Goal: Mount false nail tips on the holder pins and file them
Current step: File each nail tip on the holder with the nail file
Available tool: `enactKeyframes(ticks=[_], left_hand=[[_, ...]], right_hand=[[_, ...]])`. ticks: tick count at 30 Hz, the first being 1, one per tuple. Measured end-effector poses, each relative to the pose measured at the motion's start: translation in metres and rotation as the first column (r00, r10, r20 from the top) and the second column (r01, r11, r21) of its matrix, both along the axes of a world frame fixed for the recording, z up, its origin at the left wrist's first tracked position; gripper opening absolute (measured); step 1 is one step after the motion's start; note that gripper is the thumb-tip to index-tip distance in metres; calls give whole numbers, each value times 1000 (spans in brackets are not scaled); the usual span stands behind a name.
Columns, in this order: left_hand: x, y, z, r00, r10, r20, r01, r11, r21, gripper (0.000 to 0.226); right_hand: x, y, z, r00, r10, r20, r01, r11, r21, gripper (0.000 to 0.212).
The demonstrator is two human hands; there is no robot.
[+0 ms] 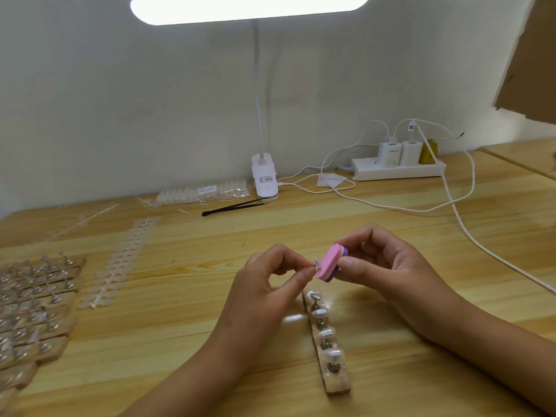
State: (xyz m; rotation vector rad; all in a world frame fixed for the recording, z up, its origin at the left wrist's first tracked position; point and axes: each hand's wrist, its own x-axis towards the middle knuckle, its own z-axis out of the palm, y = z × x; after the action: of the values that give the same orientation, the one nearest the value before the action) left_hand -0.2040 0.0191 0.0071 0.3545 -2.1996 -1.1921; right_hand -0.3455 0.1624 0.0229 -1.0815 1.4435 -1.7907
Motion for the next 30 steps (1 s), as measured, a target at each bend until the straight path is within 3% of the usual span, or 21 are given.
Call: enactKeyframes(ticks=[3,8,13,19,23,28,30], left_hand=[[-1,-1,-2,1000,12,-9,-12,1000,1,10],[-1,-1,-3,1000,7,2,-7,1000,-17,14],[-2,0,-2,1000,-5,-2,4,999,-38,14],[0,2,-1,999,-49,14,50,997,-59,17],[0,2,-1,998,-58,-6,58,997,-45,14],[0,2,1,998,-63,20,64,998,-28,15],[-1,4,1,998,-56,24,57,997,-43,16]], right_hand=[[2,-1,0,999,24,39,-25,1000,13,35],[-6,-5,1,973,-134,186,145,989,-42,34],[-3,-3,-4,990,53,131,-62,996,65,30],[-16,-6,-2,956,-165,241,183,982,-53,30],[-10,-4,-7,987,94,128,-102,993,58,20],[-13,-8,-3,961,-97,257,123,989,-85,25],[-12,-6,-2,975,-45,217,55,998,-39,19]])
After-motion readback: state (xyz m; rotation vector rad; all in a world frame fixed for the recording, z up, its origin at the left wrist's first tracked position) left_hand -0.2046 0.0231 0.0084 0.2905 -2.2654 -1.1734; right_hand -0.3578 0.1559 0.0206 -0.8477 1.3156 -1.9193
